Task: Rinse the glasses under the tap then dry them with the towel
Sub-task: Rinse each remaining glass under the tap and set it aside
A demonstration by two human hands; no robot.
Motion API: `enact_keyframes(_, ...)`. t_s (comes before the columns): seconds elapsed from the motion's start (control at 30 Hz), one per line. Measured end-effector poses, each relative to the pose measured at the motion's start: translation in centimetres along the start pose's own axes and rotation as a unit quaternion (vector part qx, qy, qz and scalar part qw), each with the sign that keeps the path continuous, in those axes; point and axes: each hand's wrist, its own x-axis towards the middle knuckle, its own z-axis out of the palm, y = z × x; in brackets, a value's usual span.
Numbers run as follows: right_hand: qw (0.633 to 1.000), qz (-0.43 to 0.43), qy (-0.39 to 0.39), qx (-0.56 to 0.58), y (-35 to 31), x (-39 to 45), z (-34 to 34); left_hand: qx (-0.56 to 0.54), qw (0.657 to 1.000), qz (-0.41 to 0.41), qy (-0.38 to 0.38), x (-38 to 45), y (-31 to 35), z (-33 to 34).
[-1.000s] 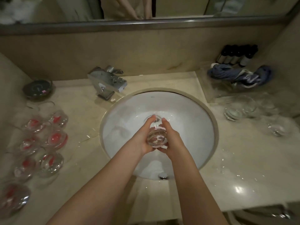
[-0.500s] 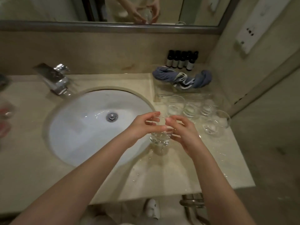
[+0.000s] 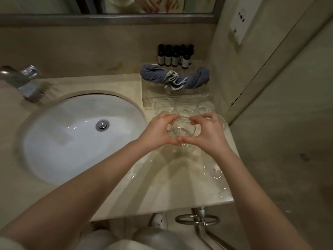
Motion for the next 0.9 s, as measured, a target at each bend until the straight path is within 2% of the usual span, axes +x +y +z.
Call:
enact_keyframes(0.17,0.998,0.000,-0.005,-0.065,2.0,1.3,0.1,0.047,0.999,0.004,0.026,1.4,0.2,1.6)
enact_keyframes(0.37,0.999,0.027,-0.010,-0.041,3.2,1.8,0.0,0.092,0.996,0.006,0.002,2.6,0.8,2.3)
enact_keyframes(0.9,0.991,0.019,-0.061,-0.114,2.7,2.5,-0.7,0.131,0.991,-0.014,-0.026,3.6,0.6,2.8)
